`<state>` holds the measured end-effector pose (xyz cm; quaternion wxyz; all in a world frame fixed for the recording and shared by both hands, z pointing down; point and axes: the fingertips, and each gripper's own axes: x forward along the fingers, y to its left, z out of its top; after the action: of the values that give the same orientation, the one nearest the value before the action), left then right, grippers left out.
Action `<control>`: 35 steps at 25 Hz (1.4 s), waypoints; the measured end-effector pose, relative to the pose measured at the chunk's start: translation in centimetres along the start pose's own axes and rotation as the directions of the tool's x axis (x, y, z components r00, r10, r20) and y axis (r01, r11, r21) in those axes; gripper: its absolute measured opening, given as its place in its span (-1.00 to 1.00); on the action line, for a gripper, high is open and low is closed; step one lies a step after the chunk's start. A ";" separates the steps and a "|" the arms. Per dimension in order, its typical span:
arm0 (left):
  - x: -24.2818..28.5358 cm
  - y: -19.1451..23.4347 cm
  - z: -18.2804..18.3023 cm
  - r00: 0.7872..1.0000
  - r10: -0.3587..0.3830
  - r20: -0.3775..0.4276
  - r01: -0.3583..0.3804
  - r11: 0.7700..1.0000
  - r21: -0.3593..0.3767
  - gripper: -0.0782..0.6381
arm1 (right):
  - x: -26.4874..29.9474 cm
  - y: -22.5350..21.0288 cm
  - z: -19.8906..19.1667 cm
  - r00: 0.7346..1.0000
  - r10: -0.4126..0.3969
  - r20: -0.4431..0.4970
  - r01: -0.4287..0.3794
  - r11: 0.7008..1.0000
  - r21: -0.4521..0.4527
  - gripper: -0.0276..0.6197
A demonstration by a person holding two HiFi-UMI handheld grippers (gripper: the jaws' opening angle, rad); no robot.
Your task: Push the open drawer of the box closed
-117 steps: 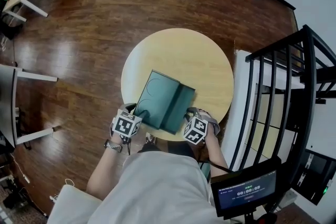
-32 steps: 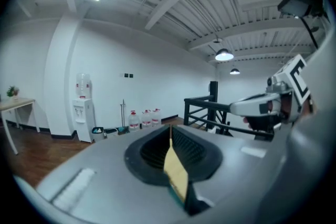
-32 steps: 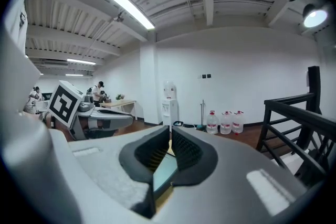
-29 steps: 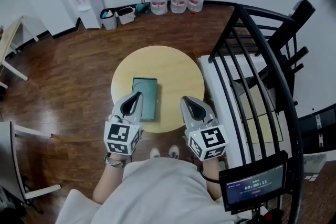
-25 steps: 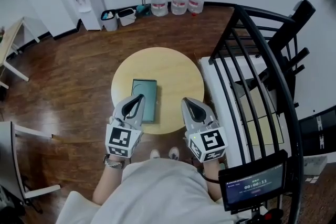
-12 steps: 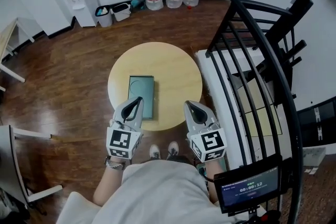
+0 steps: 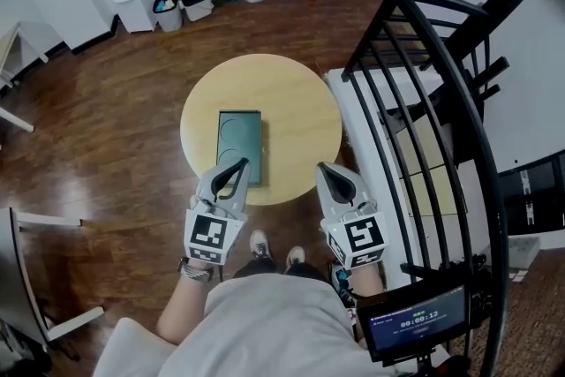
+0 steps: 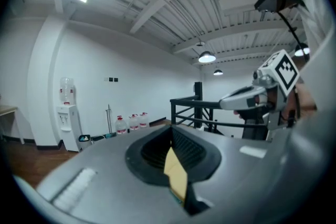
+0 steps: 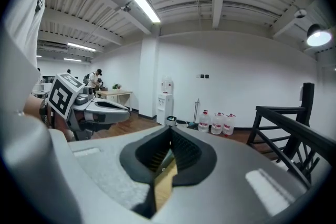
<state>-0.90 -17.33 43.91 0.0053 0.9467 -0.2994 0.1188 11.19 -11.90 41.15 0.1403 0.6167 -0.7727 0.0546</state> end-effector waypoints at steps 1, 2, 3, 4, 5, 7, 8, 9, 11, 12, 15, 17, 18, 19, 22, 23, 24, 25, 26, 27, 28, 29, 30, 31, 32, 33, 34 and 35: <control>-0.3 -0.2 -0.5 1.000 0.000 -0.008 0.000 1.000 -0.005 -0.76 | -0.1 0.4 0.0 1.000 0.004 0.004 -0.004 1.000 0.003 -0.91; -0.5 -0.4 -0.9 1.000 0.001 -0.018 -0.001 1.000 -0.010 -0.76 | -0.4 0.8 0.0 1.000 0.008 0.008 -0.008 1.000 0.007 -0.91; -0.7 -0.7 -1.0 1.000 0.002 -0.023 -0.003 1.000 -0.014 -0.76 | -0.7 1.1 0.0 1.000 0.013 0.009 -0.013 1.000 0.013 -0.91; -0.9 -1.0 -0.9 1.000 0.004 -0.022 -0.004 1.000 -0.015 -0.76 | -1.0 1.4 0.0 1.000 0.018 0.010 -0.018 1.000 0.017 -0.91; -1.1 -1.3 -0.7 1.000 0.005 -0.016 -0.005 1.000 -0.012 -0.76 | -1.3 1.5 0.0 1.000 0.023 0.011 -0.023 1.000 0.018 -0.91; -1.7 -2.2 -0.2 1.000 0.008 -0.008 -0.008 1.000 -0.004 -0.76 | -2.2 1.8 -0.2 0.999 0.032 0.013 -0.032 0.999 0.016 -0.91; -2.1 -2.7 -0.2 1.000 0.009 -0.007 -0.009 1.000 -0.002 -0.76 | -2.8 2.0 -0.4 0.999 0.035 0.014 -0.035 0.999 0.018 -0.91; -2.6 -3.3 -0.2 1.000 0.010 -0.009 -0.010 1.000 0.001 -0.76 | -3.4 2.1 -0.6 0.999 0.037 0.016 -0.037 0.999 0.022 -0.91; -3.5 -4.5 -0.1 1.000 0.011 -0.008 -0.011 1.000 0.010 -0.76 | -4.8 2.3 -0.9 0.999 0.034 0.025 -0.035 0.999 0.031 -0.91; -3.9 -5.1 -0.1 1.000 0.012 -0.005 -0.011 1.000 0.016 -0.76 | -5.5 2.3 -1.2 0.999 0.031 0.029 -0.032 0.999 0.033 -0.91; -5.5 -7.3 -0.6 1.000 0.021 -0.004 -0.021 1.000 0.021 -0.76 | -7.9 2.8 -2.4 1.000 0.018 0.024 -0.019 0.999 0.047 -0.91; -6.8 -8.8 -1.0 0.999 0.034 -0.013 -0.034 0.999 0.016 -0.76 | -9.8 3.3 -2.9 1.000 0.014 0.020 -0.015 0.999 0.052 -0.91; -7.5 -9.6 -1.1 0.999 0.040 -0.015 -0.040 0.999 0.014 -0.76 | -10.9 3.5 -2.9 1.000 0.013 0.022 -0.014 0.999 0.052 -0.91; -8.2 -10.5 -1.1 0.999 0.045 -0.015 -0.045 0.999 0.013 -0.76 | -12.0 3.7 -2.8 1.000 0.013 0.027 -0.014 0.999 0.053 -0.91; -10.6 -13.3 -1.0 0.998 0.062 -0.007 -0.061 0.998 0.018 -0.76 | -15.4 4.2 -2.9 0.999 0.016 0.042 -0.019 0.998 0.058 -0.91; -11.4 -14.1 -0.9 0.998 0.068 -0.004 -0.068 0.998 0.017 -0.76 | -16.4 4.4 -3.0 0.999 0.017 0.044 -0.019 0.998 0.059 -0.91; -12.1 -14.8 -0.9 0.997 0.073 -0.001 -0.073 0.997 0.015 -0.76 | -17.3 4.6 -3.1 0.999 0.019 0.044 -0.022 0.998 0.060 -0.91; -12.9 -15.6 -0.8 0.997 0.078 0.001 -0.078 0.997 0.010 -0.76 | -18.2 4.8 -3.1 0.999 0.024 0.045 -0.026 0.998 0.060 -0.91; -13.7 -16.3 -0.8 0.997 0.083 0.003 -0.083 0.997 0.006 -0.76 | -19.2 5.2 -3.1 0.998 0.030 0.047 -0.033 0.998 0.057 -0.91; -14.4 -17.0 -0.8 0.996 0.088 0.005 -0.088 0.996 0.002 -0.76 | -20.1 5.5 -3.0 0.998 0.037 0.051 -0.039 0.998 0.050 -0.91; -15.0 -17.5 -0.8 0.996 0.093 0.006 -0.093 0.996 0.000 -0.76 | -20.9 5.7 -2.9 0.998 0.042 0.055 -0.044 0.998 0.041 -0.91; -15.6 -18.0 -0.7 0.995 0.096 0.008 -0.096 0.995 -0.002 -0.76 | -21.6 6.0 -2.7 0.997 0.045 0.058 -0.047 0.998 0.033 -0.91; -16.1 -18.4 -0.6 0.995 0.099 0.010 -0.099 0.995 -0.003 -0.76 | -22.3 6.3 -2.6 0.997 0.047 0.062 -0.048 0.998 0.028 -0.91; -16.6 -18.8 -0.4 0.995 0.101 0.015 -0.101 0.995 -0.003 -0.76 | -22.9 6.7 -2.4 0.997 0.048 0.065 -0.049 0.998 0.026 -0.91; -17.2 -19.0 -0.1 0.994 0.106 0.021 -0.106 0.994 -0.002 -0.76 | -23.5 7.1 -2.3 0.997 0.048 0.067 -0.050 0.998 0.026 -0.91; -17.7 -19.2 0.3 0.994 0.110 0.028 -0.110 0.994 0.001 -0.76 | -24.0 7.6 -2.1 0.996 0.047 0.071 -0.049 0.999 0.025 -0.91; -18.2 -19.4 0.4 0.994 0.107 0.036 -0.107 0.994 0.004 -0.76 | -24.5 8.1 -2.0 0.996 0.044 0.075 -0.046 0.999 0.025 -0.91; -18.7 -19.8 0.4 0.994 0.098 0.043 -0.098 0.995 0.009 -0.76 | -24.9 8.6 -1.9 0.996 0.041 0.080 -0.043 0.999 0.026 -0.91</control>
<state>-4.40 9.47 40.47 -0.0121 0.9332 -0.3448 0.1006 8.15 13.94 36.61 0.0996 0.6040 -0.7895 0.0438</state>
